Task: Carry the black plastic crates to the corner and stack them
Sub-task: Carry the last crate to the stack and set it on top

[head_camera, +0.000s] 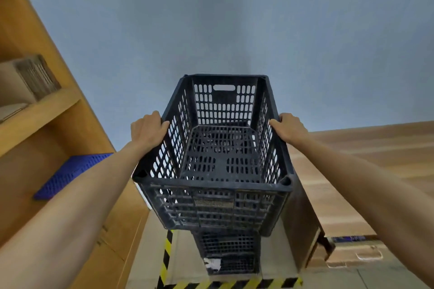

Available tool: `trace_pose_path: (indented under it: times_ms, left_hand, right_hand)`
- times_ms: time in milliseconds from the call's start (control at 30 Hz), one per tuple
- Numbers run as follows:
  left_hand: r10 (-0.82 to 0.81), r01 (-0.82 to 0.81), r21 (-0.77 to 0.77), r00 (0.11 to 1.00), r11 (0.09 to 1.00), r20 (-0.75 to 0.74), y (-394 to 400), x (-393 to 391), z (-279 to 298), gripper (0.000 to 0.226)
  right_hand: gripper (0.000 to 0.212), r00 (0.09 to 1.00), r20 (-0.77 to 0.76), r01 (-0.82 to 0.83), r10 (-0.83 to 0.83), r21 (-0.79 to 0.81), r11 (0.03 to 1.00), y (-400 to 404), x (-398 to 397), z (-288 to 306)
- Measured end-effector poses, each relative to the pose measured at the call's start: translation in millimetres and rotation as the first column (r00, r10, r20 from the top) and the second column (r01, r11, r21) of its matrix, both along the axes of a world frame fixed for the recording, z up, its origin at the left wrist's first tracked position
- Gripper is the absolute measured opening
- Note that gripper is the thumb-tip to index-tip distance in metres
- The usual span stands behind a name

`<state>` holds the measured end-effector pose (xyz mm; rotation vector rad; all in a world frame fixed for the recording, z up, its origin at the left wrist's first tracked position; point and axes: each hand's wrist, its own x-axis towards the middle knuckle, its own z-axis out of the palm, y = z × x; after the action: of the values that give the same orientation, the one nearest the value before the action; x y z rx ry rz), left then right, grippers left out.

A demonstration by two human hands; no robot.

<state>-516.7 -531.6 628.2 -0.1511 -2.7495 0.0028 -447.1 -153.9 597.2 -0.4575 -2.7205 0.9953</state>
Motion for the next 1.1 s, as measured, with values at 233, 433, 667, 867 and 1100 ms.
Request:
trace_pose_path:
  times_ms: [233, 433, 667, 867, 1100]
  left_hand:
    - [0.033, -0.032, -0.024, 0.997, 0.999, 0.065, -2, -82, -24, 0.038]
    - [0.075, -0.076, 0.007, 0.994, 0.997, 0.081, 17, -133, -25, 0.037]
    - [0.110, -0.111, 0.010, 0.991, 0.994, 0.074, 32, -179, -33, 0.039]
    - [0.147, -0.147, -0.005, 0.984, 0.989, 0.101, 39, -172, -34, 0.044]
    - [0.153, -0.142, -0.086, 0.978, 0.986, 0.144, 43, -159, -38, 0.039]
  right_hand:
    - [0.028, 0.999, 0.031, 0.011, -0.011, -0.013, 1.000, -3, -89, -10]
    - [0.030, 0.999, 0.044, -0.005, 0.004, 0.022, 1.000, 16, -152, -8]
    - [0.029, 1.000, 0.019, -0.018, 0.017, 0.008, 1.000, 33, -207, -10]
    - [0.029, 0.999, 0.010, -0.040, 0.040, -0.008, 0.999, 38, -209, -13]
    - [0.027, 0.998, -0.016, -0.056, 0.055, -0.090, 0.994, 36, -205, -16]
